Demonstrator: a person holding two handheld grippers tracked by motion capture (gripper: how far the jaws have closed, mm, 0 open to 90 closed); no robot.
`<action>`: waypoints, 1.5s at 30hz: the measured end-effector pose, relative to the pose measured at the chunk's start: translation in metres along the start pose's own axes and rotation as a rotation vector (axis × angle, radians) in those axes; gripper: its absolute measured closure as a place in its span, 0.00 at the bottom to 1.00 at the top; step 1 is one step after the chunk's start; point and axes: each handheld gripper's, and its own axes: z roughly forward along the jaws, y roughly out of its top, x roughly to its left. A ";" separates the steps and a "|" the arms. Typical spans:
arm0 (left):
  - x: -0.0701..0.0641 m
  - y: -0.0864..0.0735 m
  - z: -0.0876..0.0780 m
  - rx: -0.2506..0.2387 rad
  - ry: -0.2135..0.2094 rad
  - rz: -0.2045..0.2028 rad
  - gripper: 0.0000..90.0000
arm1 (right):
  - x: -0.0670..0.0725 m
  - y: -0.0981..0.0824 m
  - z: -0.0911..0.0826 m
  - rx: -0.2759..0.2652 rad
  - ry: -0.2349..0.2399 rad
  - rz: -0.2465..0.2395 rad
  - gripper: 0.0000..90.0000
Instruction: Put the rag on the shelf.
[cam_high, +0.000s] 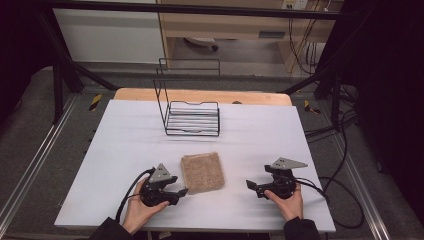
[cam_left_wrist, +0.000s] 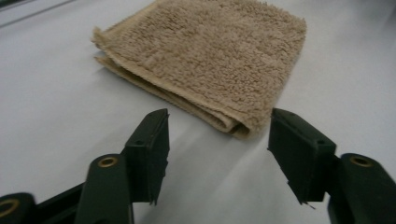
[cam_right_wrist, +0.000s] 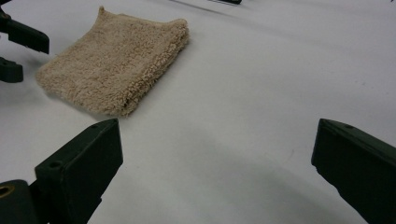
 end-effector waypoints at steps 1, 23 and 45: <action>-0.001 0.000 0.001 0.005 -0.003 0.003 0.49 | 0.001 0.000 0.001 -0.001 0.005 0.010 0.03; -0.006 0.004 0.018 0.034 -0.002 -0.067 0.85 | 0.050 0.021 0.038 0.024 0.036 -0.033 0.29; -0.010 0.009 0.016 0.032 -0.017 -0.099 0.94 | 0.070 0.019 0.070 0.117 0.039 0.034 0.97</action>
